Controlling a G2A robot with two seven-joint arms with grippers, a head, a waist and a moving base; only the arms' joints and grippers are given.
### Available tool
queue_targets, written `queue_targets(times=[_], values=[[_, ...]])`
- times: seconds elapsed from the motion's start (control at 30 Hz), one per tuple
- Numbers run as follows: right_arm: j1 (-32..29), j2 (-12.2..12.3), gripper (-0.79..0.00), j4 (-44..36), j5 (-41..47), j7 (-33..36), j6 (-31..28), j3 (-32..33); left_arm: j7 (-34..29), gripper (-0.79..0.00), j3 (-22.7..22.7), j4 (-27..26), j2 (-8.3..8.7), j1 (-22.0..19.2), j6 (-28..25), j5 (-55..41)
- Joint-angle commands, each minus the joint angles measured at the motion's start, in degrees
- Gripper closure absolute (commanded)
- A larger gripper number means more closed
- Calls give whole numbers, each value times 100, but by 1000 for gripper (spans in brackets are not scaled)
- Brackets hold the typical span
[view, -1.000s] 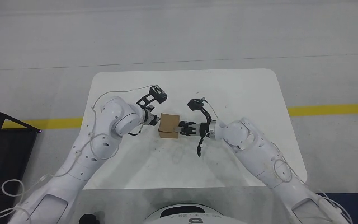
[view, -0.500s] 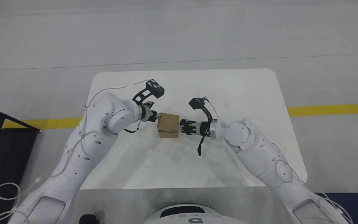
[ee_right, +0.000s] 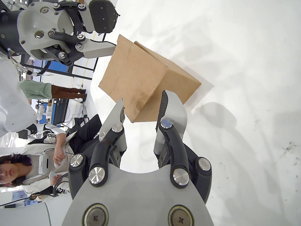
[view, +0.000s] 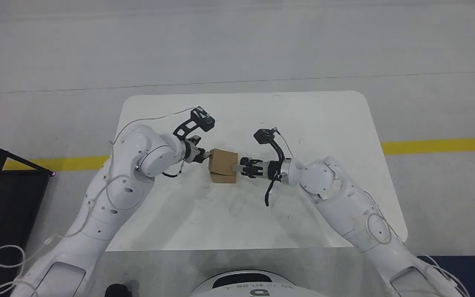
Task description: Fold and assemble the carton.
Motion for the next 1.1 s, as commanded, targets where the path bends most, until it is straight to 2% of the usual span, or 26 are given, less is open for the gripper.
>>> queue_targets(times=[0.0, 0.4, 1.07], values=[[7, -2, -336, 2, 1, 19, 12, -15, 18, -437, 26, 27, -7, -13, 11, -10], [71, -17, -314, 70, 8, 75, 19, -101, 101, -397, 306, 122, -70, -113, 24, 25], [115, -26, -314, 114, 14, 69, -14, -155, 161, -391, 303, 105, -85, -134, 24, -110]])
